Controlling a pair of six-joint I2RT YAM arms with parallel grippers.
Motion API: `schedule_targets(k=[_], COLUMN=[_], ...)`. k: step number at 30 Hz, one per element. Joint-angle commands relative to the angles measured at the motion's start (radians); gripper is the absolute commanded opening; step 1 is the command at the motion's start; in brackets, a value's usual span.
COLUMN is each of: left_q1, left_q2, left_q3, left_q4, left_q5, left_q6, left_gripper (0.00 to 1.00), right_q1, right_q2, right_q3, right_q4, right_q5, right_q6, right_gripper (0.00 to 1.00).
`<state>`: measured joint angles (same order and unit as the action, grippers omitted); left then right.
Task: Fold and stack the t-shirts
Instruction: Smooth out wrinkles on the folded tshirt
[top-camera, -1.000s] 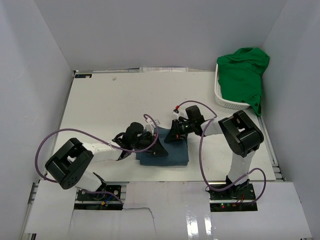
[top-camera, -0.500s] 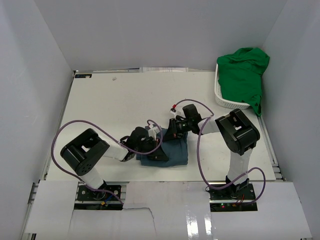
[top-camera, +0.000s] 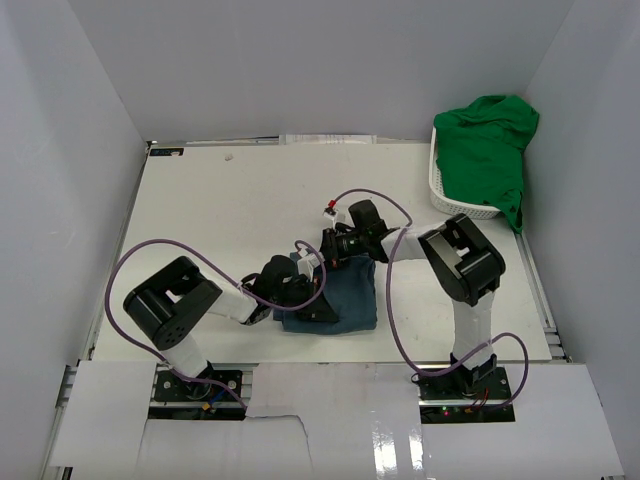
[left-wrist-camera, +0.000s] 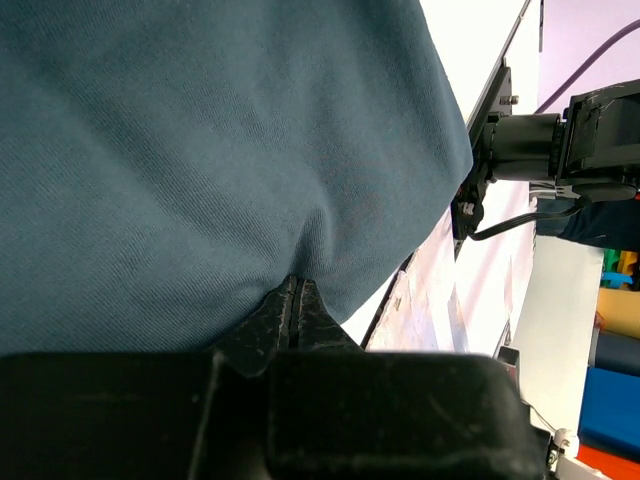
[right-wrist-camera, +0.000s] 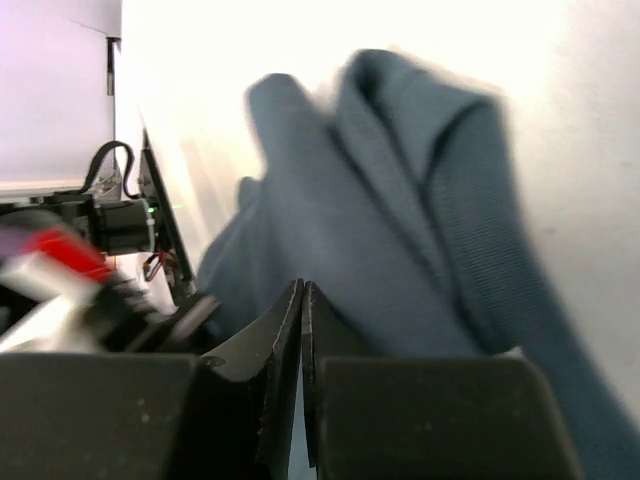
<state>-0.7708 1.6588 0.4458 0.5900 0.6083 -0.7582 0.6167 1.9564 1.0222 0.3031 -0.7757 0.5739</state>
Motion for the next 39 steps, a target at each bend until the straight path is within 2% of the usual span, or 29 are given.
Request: schedule_targets(k=[1, 5, 8, 16, 19, 20, 23, 27, 28, 31, 39], left_q1=[-0.016, -0.016, -0.018, -0.021, -0.021, -0.021, -0.021, -0.021, -0.021, -0.006, 0.093], left_q2=[-0.004, -0.004, -0.002, -0.01, -0.034, -0.06, -0.122, -0.276, -0.295, -0.329, -0.17], left_q3=[-0.022, -0.022, -0.021, -0.021, -0.018, -0.009, 0.033, 0.17, 0.197, 0.274, 0.289], left_q4=[-0.035, -0.035, -0.035, -0.035, -0.041, -0.051, -0.143, -0.293, -0.371, -0.473, -0.403], left_q5=[-0.042, -0.044, -0.041, -0.048, -0.053, -0.053, -0.067, -0.087, -0.093, -0.13, -0.05], left_q6=[0.019, 0.02, 0.019, 0.019, 0.016, 0.014, 0.014, 0.008, 0.014, 0.049, 0.131], left_gripper=[0.0, 0.0, 0.0, 0.0, 0.0, 0.0, 0.0, 0.0, 0.0, 0.0, 0.0], right_q1=[0.0, -0.003, -0.005, -0.048, -0.054, -0.054, -0.054, -0.055, -0.055, -0.055, -0.058], right_q2=[0.094, 0.173, 0.177, -0.066, -0.177, -0.238, -0.357, -0.493, -0.517, -0.611, -0.737], right_q3=[0.019, 0.032, 0.059, 0.13, 0.125, 0.119, 0.079, -0.023, -0.049, -0.155, -0.37], right_q4=[0.086, 0.114, 0.065, -0.198, -0.326, -0.366, -0.473, -0.533, -0.539, -0.529, -0.394], right_q5=[-0.019, 0.006, 0.036, 0.137, 0.231, 0.309, 0.401, 0.363, 0.351, 0.291, 0.156], right_q6=[0.02, 0.0, -0.034, -0.15, -0.192, -0.197, -0.216, -0.195, -0.187, -0.158, -0.074], right_gripper=[0.08, 0.08, 0.08, 0.08, 0.08, 0.08, 0.08, 0.08, 0.08, 0.08, 0.08])
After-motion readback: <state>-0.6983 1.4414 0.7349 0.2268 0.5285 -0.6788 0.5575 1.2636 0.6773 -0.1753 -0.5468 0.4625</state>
